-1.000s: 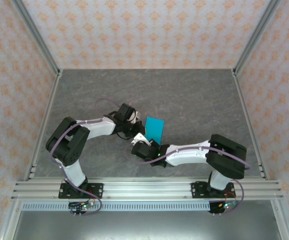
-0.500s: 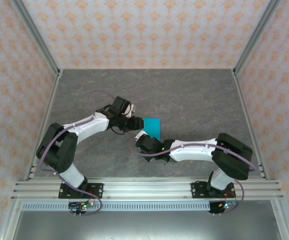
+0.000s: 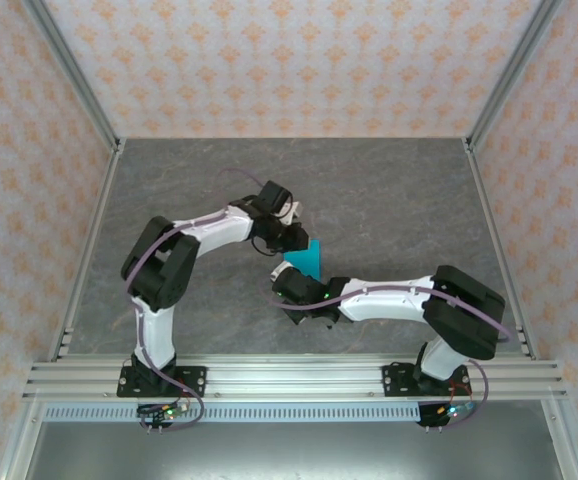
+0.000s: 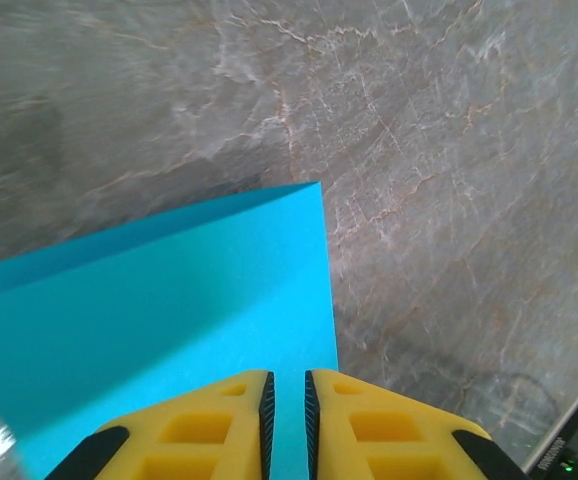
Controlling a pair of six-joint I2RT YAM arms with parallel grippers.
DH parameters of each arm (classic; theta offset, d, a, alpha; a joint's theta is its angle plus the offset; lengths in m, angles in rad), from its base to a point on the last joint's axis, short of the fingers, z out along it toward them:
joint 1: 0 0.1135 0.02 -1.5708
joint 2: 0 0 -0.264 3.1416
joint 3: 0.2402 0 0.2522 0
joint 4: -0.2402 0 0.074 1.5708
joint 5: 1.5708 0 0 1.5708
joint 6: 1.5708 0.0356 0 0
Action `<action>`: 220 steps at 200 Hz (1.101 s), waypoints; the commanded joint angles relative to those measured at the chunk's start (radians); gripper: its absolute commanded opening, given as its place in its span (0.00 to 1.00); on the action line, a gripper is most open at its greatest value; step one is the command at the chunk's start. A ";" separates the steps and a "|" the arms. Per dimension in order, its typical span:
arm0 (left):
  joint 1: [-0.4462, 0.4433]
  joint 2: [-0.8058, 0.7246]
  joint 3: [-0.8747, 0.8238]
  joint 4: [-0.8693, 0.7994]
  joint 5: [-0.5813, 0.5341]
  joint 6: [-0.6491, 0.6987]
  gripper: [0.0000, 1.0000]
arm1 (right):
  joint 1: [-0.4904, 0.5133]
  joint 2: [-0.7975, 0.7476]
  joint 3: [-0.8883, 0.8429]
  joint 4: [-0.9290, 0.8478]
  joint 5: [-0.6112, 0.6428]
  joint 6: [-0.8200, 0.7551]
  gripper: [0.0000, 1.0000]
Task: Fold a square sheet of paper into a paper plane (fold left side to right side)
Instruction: Third fold the triangle at the center of the table.
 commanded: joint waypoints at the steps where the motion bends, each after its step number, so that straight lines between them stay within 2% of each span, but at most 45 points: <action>1: -0.017 0.045 0.054 -0.057 0.020 0.029 0.18 | -0.009 0.017 0.026 -0.025 -0.009 0.021 0.00; 60: -0.031 0.138 0.071 -0.080 -0.004 0.051 0.15 | -0.044 0.000 0.042 -0.052 -0.079 0.038 0.00; 152: -0.045 0.175 0.049 -0.070 -0.015 0.054 0.13 | -0.204 -0.053 -0.011 -0.035 -0.269 0.107 0.00; 220: -0.054 0.181 0.052 -0.070 -0.015 0.050 0.13 | -0.267 -0.060 -0.030 -0.042 -0.270 0.118 0.00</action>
